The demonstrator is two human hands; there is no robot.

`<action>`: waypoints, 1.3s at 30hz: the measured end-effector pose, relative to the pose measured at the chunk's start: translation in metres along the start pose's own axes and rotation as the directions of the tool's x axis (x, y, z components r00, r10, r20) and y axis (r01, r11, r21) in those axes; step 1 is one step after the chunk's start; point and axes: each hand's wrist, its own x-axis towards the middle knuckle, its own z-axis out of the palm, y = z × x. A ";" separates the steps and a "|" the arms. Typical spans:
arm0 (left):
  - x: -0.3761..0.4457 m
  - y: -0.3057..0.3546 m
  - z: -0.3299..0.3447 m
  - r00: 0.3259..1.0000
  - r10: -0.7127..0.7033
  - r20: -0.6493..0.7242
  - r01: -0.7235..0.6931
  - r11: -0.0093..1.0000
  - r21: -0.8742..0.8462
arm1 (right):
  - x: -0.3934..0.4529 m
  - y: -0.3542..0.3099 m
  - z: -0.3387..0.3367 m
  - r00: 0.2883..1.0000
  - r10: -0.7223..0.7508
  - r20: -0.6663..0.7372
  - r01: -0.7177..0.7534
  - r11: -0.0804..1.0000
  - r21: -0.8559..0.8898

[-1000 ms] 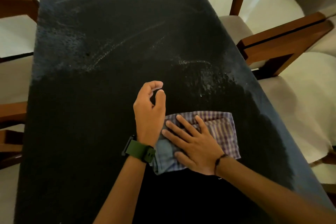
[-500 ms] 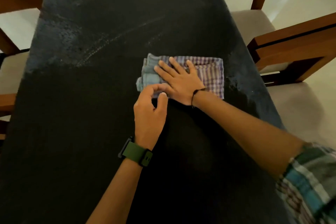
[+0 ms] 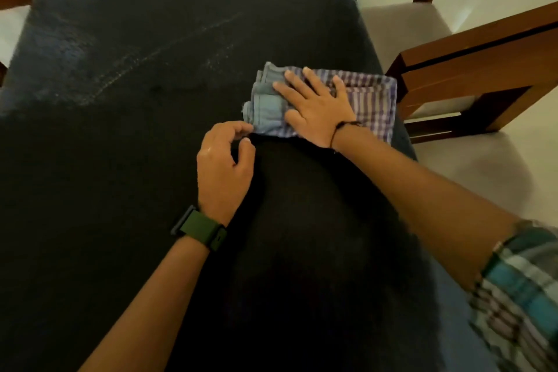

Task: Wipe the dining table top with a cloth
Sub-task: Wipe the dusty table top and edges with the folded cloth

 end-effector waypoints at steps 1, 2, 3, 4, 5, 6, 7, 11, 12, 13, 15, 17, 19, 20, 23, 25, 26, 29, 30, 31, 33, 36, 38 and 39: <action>-0.002 0.001 0.003 1.000 0.015 -0.009 -0.015 1.000 0.018 | 0.002 0.001 0.000 1.000 -0.003 0.014 0.003 1.000 -0.002; -0.004 0.003 0.004 1.000 0.021 -0.013 -0.020 0.999 0.027 | -0.005 0.001 0.001 1.000 0.000 0.019 0.000 1.000 -0.004; -0.005 0.007 0.004 1.000 0.019 -0.010 -0.019 0.999 0.029 | -0.019 0.000 0.003 1.000 0.005 0.019 -0.004 1.000 -0.016; -0.006 0.009 0.004 1.000 0.018 -0.006 -0.018 0.999 0.027 | -0.040 0.000 0.006 1.000 0.006 0.017 -0.005 0.999 -0.034; -0.006 0.012 0.002 1.000 0.023 0.003 -0.023 0.999 0.025 | -0.065 -0.002 0.011 1.000 0.001 0.014 -0.001 0.998 -0.058; -0.005 0.014 0.002 0.999 0.030 0.011 -0.030 0.999 0.024 | -0.094 -0.003 0.019 1.000 -0.014 -0.007 0.014 0.998 -0.068; -0.004 0.016 0.001 0.999 0.038 0.020 -0.038 0.999 0.017 | -0.123 -0.005 0.025 0.998 -0.040 -0.042 0.037 0.997 -0.071; 0.003 0.019 0.004 0.993 0.091 0.071 -0.091 0.996 0.000 | -0.166 0.003 0.031 0.993 -0.109 -0.042 0.107 0.992 -0.062; 0.004 0.019 0.007 0.990 0.107 0.091 -0.107 0.994 -0.007 | -0.155 0.007 0.026 0.993 -0.117 -0.015 0.115 0.991 -0.064; 0.005 0.019 0.010 0.986 0.125 0.112 -0.125 0.992 -0.016 | -0.142 0.009 0.022 0.994 -0.110 -0.016 0.108 0.992 -0.062; 0.003 0.019 0.017 0.977 0.157 0.141 -0.154 0.988 -0.029 | -0.108 0.017 0.018 0.999 -0.029 -0.038 0.028 0.999 -0.026; -0.001 0.022 0.023 0.972 0.179 0.155 -0.175 0.984 -0.039 | -0.073 0.029 0.012 0.994 0.088 -0.060 -0.089 0.996 -0.010; -0.007 0.026 0.027 0.965 0.199 0.172 -0.192 0.980 -0.056 | -0.046 0.033 0.004 0.977 0.207 -0.058 -0.206 0.978 0.022; -0.011 0.029 0.028 0.962 0.200 0.185 -0.191 0.979 -0.066 | -0.040 0.031 0.002 0.964 0.259 -0.051 -0.257 0.965 0.048; -0.024 0.035 0.026 0.950 0.217 0.226 -0.205 0.976 -0.074 | -0.051 0.016 0.008 0.908 0.411 -0.077 -0.400 0.907 0.129; -0.031 0.037 0.023 0.946 0.209 0.247 -0.193 0.977 -0.084 | -0.093 0.001 0.018 0.868 0.488 -0.092 -0.470 0.867 0.165; -0.033 0.038 0.021 0.947 0.197 0.254 -0.178 0.980 -0.093 | -0.120 -0.008 0.024 0.852 0.516 -0.089 -0.496 0.850 0.175; -0.038 0.044 0.019 0.938 0.161 0.306 -0.121 0.982 -0.146 | -0.212 -0.049 0.042 0.775 0.631 -0.036 -0.617 0.768 0.172; -0.041 0.046 0.020 0.934 0.151 0.324 -0.104 0.982 -0.159 | -0.236 -0.063 0.048 0.748 0.664 -0.013 -0.654 0.741 0.154; -0.044 0.048 0.021 0.932 0.146 0.332 -0.093 0.981 -0.170 | -0.252 -0.073 0.054 0.727 0.687 0.003 -0.680 0.719 0.141; -0.050 0.049 0.027 0.928 0.163 0.334 -0.100 0.976 -0.196 | -0.262 -0.077 0.060 0.698 0.716 0.021 -0.712 0.691 0.124; -0.054 0.047 0.033 0.926 0.165 0.341 -0.100 0.975 -0.200 | -0.240 -0.059 0.055 0.704 0.710 -0.012 -0.706 0.702 0.098; -0.057 0.043 0.038 0.929 0.160 0.332 -0.096 0.975 -0.200 | -0.215 -0.039 0.048 0.695 0.718 -0.029 -0.711 0.693 0.116; -0.058 0.042 0.041 0.931 0.159 0.329 -0.096 0.975 -0.200 | -0.201 -0.028 0.044 0.685 0.727 -0.045 -0.717 0.684 0.130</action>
